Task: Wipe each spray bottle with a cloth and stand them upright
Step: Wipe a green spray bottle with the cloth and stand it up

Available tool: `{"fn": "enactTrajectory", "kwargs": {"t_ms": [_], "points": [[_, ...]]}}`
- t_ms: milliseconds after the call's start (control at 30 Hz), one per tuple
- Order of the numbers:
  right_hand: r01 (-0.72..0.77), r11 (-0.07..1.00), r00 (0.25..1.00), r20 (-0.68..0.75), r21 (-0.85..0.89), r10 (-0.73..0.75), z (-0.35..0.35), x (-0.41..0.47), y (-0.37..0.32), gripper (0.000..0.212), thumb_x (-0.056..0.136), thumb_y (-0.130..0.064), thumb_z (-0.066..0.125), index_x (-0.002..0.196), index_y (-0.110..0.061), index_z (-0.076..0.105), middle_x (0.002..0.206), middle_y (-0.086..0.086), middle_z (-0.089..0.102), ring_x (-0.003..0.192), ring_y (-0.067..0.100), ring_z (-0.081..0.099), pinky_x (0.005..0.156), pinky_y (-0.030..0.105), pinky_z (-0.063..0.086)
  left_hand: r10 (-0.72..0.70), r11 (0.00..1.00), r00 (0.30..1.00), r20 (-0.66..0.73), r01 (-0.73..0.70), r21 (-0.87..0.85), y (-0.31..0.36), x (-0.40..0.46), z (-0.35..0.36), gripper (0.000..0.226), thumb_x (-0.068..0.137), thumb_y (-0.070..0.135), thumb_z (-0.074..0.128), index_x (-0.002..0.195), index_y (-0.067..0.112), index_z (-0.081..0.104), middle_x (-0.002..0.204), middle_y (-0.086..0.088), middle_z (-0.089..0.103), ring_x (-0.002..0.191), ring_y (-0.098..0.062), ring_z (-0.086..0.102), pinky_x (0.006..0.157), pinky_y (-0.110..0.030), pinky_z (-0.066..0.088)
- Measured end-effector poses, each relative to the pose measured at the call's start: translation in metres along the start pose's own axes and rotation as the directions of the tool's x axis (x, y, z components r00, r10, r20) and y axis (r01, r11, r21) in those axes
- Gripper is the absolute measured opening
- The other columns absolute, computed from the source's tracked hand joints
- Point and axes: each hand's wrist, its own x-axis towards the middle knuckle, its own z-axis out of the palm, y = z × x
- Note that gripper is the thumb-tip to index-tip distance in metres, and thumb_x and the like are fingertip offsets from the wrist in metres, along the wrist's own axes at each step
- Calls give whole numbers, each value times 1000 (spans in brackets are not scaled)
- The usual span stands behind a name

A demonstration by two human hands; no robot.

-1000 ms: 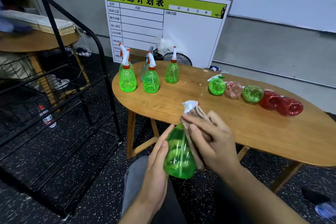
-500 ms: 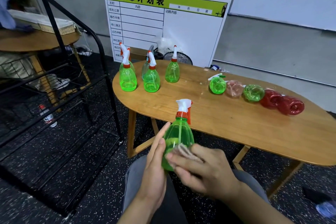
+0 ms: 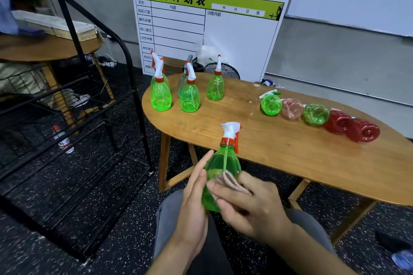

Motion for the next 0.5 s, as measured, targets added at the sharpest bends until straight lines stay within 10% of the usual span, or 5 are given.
{"fn": "enactTrajectory", "kwargs": {"t_ms": [167,333,500], "points": [[64,996,996,60,-60,-61,-5,-3,-5,26,99,-30,67,122,-26,78,84,-3,58,66,9,51,53,22,45,-2,1000,1000,-31,2,-15,4,-3,4,48,103,38,42,146,28,60,137,-11,70,129,-29,66,108,-41,52],[-289,912,956,34,292,292,-8,6,-9,30,102,-33,61,129,-28,74,93,-7,56,76,7,57,66,17,44,39,999,996,-75,-41,-17,10,-4,5,66,94,59,66,151,29,53,142,-10,67,132,-29,64,110,-47,53],[-464,793,858,-23,395,514,-20,35,14,30,100,-34,61,126,-30,74,98,-4,63,83,18,62,69,33,53,41,999,999,16,-41,-35,6,-3,3,65,89,35,67,152,28,51,144,-8,66,132,-30,64,108,-45,55]]}}
